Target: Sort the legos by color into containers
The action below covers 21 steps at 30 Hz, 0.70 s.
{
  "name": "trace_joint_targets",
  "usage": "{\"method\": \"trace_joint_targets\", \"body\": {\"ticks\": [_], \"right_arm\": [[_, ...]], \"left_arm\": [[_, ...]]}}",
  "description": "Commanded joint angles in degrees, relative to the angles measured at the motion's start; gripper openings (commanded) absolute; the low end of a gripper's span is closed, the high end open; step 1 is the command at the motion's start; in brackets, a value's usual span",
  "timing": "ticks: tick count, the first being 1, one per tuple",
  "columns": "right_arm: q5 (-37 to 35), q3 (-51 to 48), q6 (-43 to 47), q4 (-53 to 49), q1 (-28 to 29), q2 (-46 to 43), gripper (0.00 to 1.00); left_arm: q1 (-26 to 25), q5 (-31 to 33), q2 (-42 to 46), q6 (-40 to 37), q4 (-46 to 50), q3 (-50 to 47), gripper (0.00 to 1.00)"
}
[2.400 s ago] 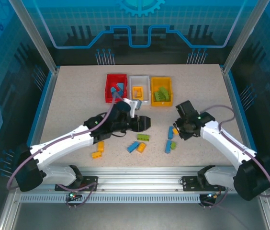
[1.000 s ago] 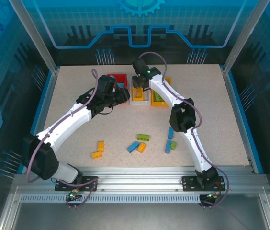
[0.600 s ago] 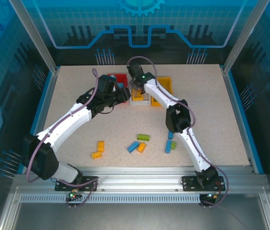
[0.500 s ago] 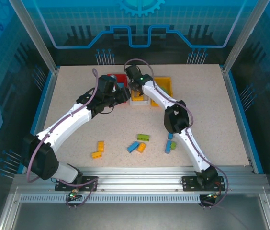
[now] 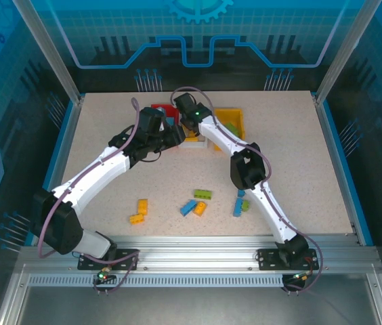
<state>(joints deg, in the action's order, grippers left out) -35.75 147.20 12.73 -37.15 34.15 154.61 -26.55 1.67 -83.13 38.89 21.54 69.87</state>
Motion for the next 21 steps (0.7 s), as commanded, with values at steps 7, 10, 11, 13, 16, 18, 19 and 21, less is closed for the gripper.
{"method": "trace_joint_targets", "body": {"ticks": [7, 10, 11, 13, 16, 18, 19, 21], "right_arm": [[-2.71, -3.27, -0.82, 1.13, 1.71, -10.05, 0.68], [-3.03, -8.46, -1.96, 3.02, 1.70, -14.65, 0.68], [-2.97, -10.73, -2.38, 3.93, 1.71, -16.66, 0.67], [-2.84, -14.90, -3.90, 5.60, 1.70, -20.76, 0.66], [-1.85, -22.30, -7.54, 7.53, 1.69, -29.07, 0.65], [-0.34, -28.67, -11.56, 8.34, 1.69, -35.28, 0.64], [1.38, -33.44, -14.36, 9.11, 1.69, -39.85, 0.64], [4.33, -42.05, -19.16, 10.56, 1.68, -47.80, 0.64]], "left_arm": [[0.24, -1.29, 2.78, -0.14, -0.21, -2.02, 0.55], [0.02, -1.40, 2.97, 0.12, -0.18, -2.41, 0.55], [-0.07, -1.54, 2.98, 0.22, -0.11, -2.45, 0.55], [-0.17, -1.67, 3.22, 0.15, 0.12, -2.67, 0.55], [-0.76, -2.33, 3.67, -0.73, 1.52, -2.85, 0.56], [-1.45, -3.22, 4.01, -2.09, 2.45, -3.05, 0.56], [-2.05, -3.91, 4.19, -3.09, 2.52, -3.56, 0.57], [-4.01, -4.91, 4.54, -5.12, 2.39, -4.76, 0.57]]}}
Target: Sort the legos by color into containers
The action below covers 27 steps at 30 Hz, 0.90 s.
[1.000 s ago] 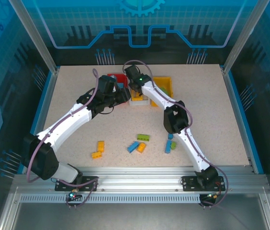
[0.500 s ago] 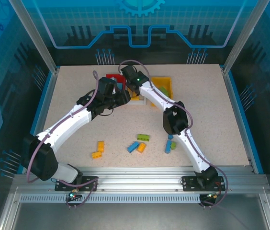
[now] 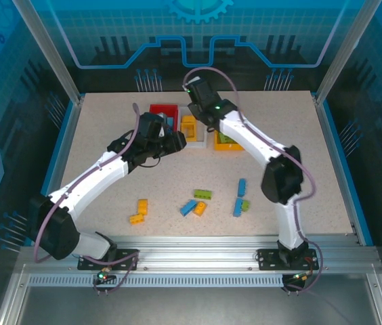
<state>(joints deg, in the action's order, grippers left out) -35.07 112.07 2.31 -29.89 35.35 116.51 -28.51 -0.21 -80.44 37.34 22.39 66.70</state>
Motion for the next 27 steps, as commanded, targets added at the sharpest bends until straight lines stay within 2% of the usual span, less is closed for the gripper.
{"method": "trace_joint_targets", "body": {"ticks": [1, 6, 9, 12, 15, 19, 22, 27], "right_arm": [[5.43, -11.23, -11.60, 3.38, 0.48, -13.94, 0.64], [16.85, -29.00, -23.50, -0.01, 1.00, -30.70, 0.66], [24.13, -37.54, -28.46, -3.70, 1.50, -39.32, 0.72], [33.93, -45.40, -33.42, -5.36, 1.70, -47.35, 0.75], [40.58, -52.15, -39.23, -7.28, 3.27, -54.18, 0.75], [43.92, -60.40, -47.41, -6.47, 8.66, -61.89, 0.78], [42.66, -65.17, -51.57, -6.02, 12.89, -65.37, 0.78], [39.53, -67.90, -54.20, -7.16, 14.98, -68.55, 0.78]], "left_arm": [[-3.32, -3.25, 1.95, -4.46, 1.50, -2.41, 0.57], [-9.62, -3.07, 2.60, -5.96, 4.04, -5.52, 0.58], [-13.46, -3.23, 3.65, -9.60, 7.55, -7.52, 0.59], [-15.03, -6.79, 4.81, -13.89, 11.79, -10.23, 0.60], [-15.96, -8.94, 5.36, -18.15, 16.74, -12.28, 0.61], [-19.67, -9.04, 4.16, -22.33, 18.43, -13.68, 0.62], [-22.44, -7.07, 0.70, -24.55, 17.65, -13.49, 0.62], [-25.05, 2.17, -5.11, -26.65, 18.67, -12.12, 0.62]]}}
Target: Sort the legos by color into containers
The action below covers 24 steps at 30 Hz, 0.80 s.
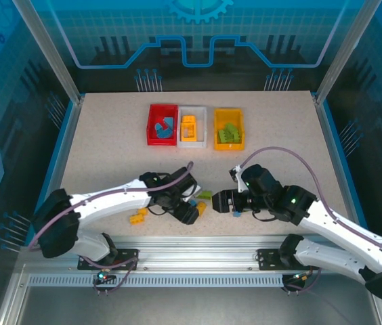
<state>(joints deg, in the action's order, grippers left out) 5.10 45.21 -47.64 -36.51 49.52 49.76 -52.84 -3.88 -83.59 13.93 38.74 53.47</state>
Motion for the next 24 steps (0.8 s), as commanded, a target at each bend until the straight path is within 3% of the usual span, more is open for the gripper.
{"method": "trace_joint_targets", "body": {"ticks": [1, 16, 20, 24], "right_arm": [[-1.03, -1.17, -4.37, -0.46, 0.84, -2.18, 0.79], [-1.44, -0.99, -3.83, 0.12, 0.88, -0.98, 0.78], [-1.49, -1.18, -3.87, 0.59, 0.89, -0.67, 0.78], [-1.75, -1.25, -3.86, 0.80, 0.93, -0.45, 0.78]], "left_arm": [[-0.80, 7.23, -2.49, -3.51, 1.70, 0.89, 0.63], [-0.69, 12.55, -12.00, -3.83, -4.93, 1.82, 0.60], [-0.55, 12.60, -13.67, -3.56, -6.10, 2.43, 0.54], [-0.60, 12.28, -14.34, -3.40, -7.42, 2.21, 0.41]]}}
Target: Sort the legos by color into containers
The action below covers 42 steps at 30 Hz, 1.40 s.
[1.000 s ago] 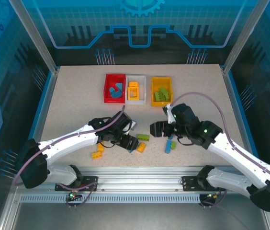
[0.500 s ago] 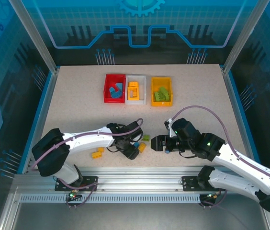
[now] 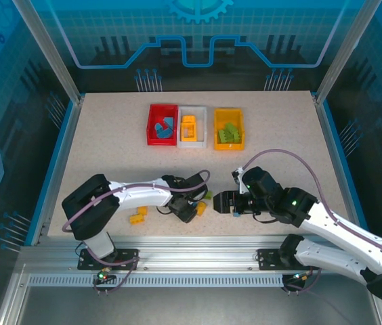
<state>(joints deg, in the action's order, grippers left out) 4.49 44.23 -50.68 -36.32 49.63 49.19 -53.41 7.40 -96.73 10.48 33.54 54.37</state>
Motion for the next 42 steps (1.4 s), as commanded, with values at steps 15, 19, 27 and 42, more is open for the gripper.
{"method": "trace_joint_targets", "body": {"ticks": [15, 19, 27, 42], "right_arm": [[-5.57, 8.79, 8.23, 0.72, 0.36, 6.25, 0.76], [-6.87, 15.53, 14.10, 7.13, -0.30, 14.67, 0.76], [-10.72, 30.82, 17.70, 17.65, -5.07, 32.16, 0.75], [-1.77, 47.00, 13.14, 14.96, -15.94, 50.39, 0.74]], "left_arm": [[11.06, 1.43, 14.03, 6.71, 6.17, 2.97, 0.19], [21.00, -0.95, 13.87, 5.90, 6.74, 10.70, 0.19], [33.48, 1.15, -4.02, 6.81, 8.01, 32.83, 0.18], [38.65, 4.75, -32.47, 7.01, 15.25, 65.50, 0.20]]}}
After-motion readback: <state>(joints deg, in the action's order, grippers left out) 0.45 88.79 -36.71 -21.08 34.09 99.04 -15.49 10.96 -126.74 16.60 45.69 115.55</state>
